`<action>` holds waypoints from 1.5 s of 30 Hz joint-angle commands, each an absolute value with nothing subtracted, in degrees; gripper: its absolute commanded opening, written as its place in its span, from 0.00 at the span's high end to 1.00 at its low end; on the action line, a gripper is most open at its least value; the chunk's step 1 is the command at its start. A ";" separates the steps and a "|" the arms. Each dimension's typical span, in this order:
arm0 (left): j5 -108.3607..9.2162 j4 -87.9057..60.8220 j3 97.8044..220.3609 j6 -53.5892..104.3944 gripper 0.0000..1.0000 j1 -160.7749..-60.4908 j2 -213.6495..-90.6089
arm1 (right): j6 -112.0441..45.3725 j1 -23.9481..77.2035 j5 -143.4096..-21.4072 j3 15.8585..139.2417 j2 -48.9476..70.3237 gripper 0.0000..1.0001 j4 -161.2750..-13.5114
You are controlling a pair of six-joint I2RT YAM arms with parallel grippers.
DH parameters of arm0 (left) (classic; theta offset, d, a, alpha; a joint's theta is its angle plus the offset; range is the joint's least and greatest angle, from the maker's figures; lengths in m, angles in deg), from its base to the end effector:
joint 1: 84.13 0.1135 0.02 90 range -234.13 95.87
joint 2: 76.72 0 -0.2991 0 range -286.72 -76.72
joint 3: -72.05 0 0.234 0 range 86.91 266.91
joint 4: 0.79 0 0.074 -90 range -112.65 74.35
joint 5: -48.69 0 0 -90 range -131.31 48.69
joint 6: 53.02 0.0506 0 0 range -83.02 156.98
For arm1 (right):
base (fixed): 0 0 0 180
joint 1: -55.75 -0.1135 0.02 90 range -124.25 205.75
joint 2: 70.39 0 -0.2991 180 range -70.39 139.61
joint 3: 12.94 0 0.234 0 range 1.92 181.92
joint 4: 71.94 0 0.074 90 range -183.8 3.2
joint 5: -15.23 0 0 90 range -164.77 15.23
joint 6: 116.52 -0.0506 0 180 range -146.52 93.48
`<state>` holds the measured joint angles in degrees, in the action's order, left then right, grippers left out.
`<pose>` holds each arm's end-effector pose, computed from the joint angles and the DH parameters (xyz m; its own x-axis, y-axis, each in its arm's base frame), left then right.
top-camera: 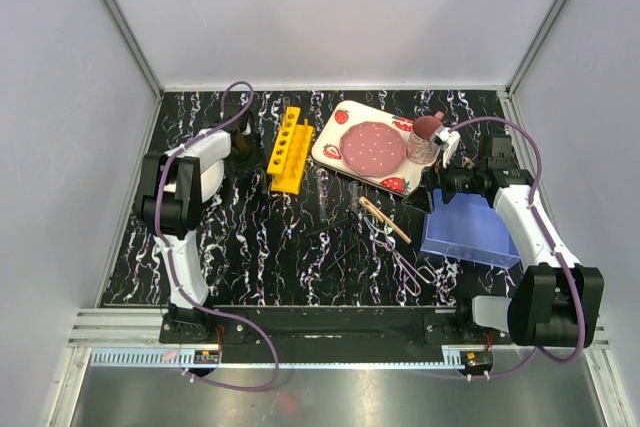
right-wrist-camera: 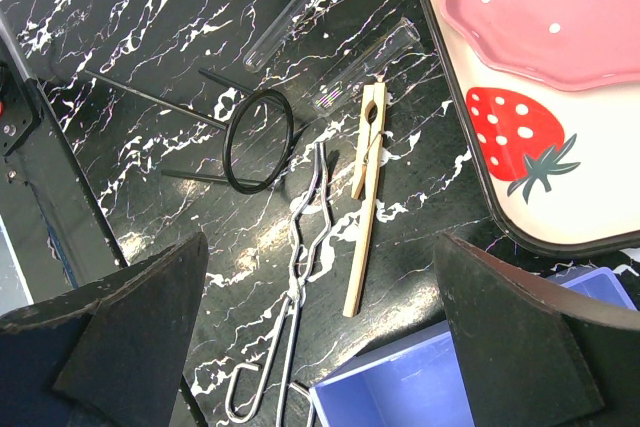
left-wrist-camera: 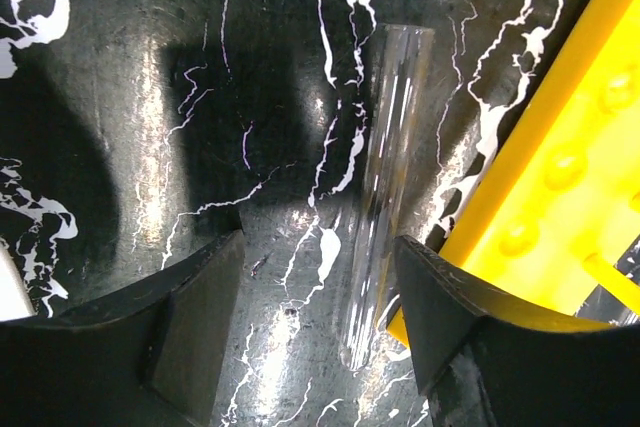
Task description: Organize the chemistry lab equipment
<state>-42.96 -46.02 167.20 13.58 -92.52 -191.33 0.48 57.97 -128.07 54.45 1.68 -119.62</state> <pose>0.4138 -0.0625 0.1949 -0.8835 -0.2710 -0.3820 -0.2102 0.9583 -0.1937 0.2262 0.0318 0.2964 -0.4934 -0.2524 -0.8324 -0.7745 0.5629 0.2884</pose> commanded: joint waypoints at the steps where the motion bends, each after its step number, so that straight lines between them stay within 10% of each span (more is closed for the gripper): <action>1: -38.15 -46.32 168.48 13.78 0.35 -93.36 -192.65 | 0.72 58.13 -129.61 55.09 1.59 0.00 -119.05; 26: -34.10 -45.79 166.81 16.24 0.42 -93.98 -191.60 | 0.72 58.13 -129.79 55.18 0.89 0.00 -119.32; 45: -34.81 -41.58 162.59 17.29 0.82 -93.98 -186.77 | 0.99 58.21 -129.79 55.18 0.27 0.00 -119.49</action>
